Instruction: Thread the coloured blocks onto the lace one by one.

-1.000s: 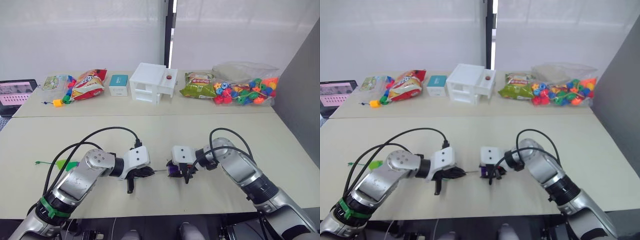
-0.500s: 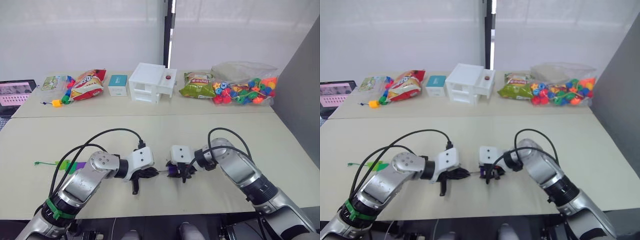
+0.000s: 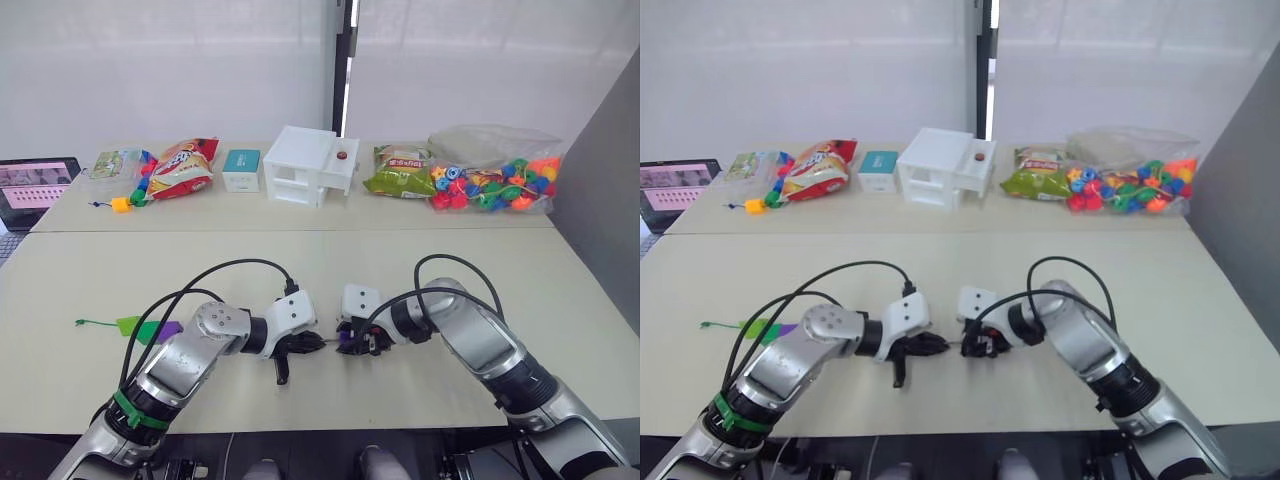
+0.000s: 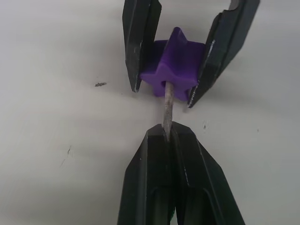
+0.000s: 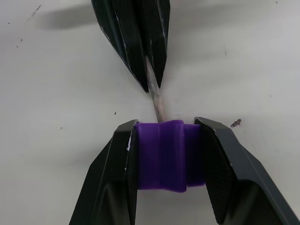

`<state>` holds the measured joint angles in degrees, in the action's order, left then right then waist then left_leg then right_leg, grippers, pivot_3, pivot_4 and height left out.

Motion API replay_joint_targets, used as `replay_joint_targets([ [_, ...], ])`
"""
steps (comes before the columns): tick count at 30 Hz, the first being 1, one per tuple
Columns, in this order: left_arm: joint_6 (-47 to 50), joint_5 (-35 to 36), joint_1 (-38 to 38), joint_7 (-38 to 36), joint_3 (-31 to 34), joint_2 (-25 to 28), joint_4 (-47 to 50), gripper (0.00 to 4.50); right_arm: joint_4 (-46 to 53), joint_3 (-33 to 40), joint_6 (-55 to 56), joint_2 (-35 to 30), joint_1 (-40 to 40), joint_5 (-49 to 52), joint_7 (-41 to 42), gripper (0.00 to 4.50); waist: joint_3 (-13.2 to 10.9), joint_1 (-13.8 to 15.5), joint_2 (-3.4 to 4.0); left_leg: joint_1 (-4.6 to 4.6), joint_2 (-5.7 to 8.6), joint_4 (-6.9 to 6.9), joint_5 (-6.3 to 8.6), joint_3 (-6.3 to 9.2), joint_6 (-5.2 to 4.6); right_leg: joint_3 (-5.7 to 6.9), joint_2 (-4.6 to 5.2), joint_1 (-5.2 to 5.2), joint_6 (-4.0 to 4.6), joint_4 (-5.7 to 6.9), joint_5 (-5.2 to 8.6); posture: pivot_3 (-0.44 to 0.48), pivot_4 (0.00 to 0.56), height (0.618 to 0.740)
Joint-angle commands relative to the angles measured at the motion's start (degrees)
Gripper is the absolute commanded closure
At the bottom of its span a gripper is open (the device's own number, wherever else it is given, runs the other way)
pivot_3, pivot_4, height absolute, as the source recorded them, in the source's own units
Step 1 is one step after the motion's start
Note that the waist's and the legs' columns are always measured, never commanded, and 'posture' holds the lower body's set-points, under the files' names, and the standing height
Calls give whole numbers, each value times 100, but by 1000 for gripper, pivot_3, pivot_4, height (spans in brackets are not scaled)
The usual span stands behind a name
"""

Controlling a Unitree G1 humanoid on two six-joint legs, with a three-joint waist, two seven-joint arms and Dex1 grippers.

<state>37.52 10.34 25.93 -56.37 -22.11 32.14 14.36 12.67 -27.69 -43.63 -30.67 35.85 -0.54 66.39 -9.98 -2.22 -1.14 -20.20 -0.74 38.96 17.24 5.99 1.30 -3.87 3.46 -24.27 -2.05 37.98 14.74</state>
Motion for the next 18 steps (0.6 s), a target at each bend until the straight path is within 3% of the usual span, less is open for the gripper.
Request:
replay_joint_targets([
  [1,-463,177,212,-311,-185,-276,104,4500,267,-190,-114,225,-66,206,-110,3151,0,-27,0,-1,0,0,0,0,0,0,0,-1,0,1,0,0,150,740],
  [12,-914,-70,190,-536,-65,-103,-135,4500,245,-190,-126,210,-56,279,-254,3151,0,-37,0,0,0,-1,0,1,0,0,0,-2,0,0,0,0,150,740],
  [18,-1030,123,79,-877,364,351,-51,2575,192,-199,-155,154,-41,286,-315,3151,0,-59,0,1,-1,-1,0,1,0,0,-2,-2,0,1,0,0,150,740],
])
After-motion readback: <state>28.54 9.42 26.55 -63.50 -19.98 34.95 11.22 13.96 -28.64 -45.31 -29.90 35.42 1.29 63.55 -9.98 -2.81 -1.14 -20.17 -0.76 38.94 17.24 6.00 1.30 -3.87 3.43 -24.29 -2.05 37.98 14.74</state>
